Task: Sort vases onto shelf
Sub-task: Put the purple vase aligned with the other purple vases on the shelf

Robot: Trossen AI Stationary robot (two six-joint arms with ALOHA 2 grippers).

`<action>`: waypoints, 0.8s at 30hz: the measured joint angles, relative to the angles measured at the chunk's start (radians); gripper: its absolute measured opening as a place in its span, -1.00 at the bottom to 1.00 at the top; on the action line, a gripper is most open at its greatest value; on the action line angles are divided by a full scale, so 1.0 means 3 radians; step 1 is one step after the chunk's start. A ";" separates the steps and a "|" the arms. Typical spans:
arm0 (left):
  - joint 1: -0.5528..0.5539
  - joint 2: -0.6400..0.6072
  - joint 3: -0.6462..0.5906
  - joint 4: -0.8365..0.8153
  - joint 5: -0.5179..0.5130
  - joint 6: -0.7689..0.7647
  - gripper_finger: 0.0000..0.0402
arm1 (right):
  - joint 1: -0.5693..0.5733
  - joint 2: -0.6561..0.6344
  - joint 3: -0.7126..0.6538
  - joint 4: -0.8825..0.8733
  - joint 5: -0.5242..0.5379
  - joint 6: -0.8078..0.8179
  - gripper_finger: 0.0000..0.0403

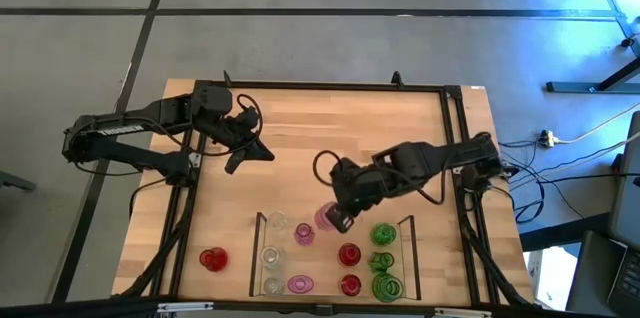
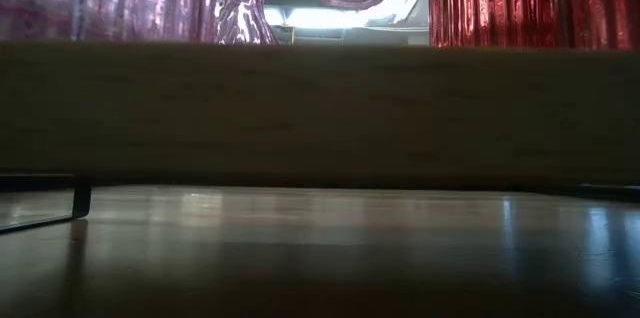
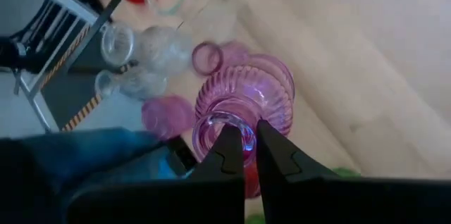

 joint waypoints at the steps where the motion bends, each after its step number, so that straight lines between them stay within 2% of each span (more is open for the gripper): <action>1: -0.0001 0.0000 -0.0001 -0.0004 0.0000 0.0000 -0.98 | 0.0028 0.0024 0.0068 -0.0055 -0.0015 0.0012 -1.00; 7: -0.0001 0.0000 -0.0001 -0.0008 -0.0001 0.0001 -0.98 | 0.0152 0.0059 0.0175 -0.0048 -0.0057 0.0079 -1.00; 14: 0.0000 0.0000 0.0000 -0.0026 -0.0004 0.0064 -0.98 | 0.0316 0.0060 0.0175 0.0405 -0.0359 -0.0155 -1.00; 24: 0.0000 0.0000 -0.0001 -0.0032 -0.0004 0.0065 -0.98 | 0.0387 0.0228 0.0182 0.0583 -0.0465 -0.0496 -1.00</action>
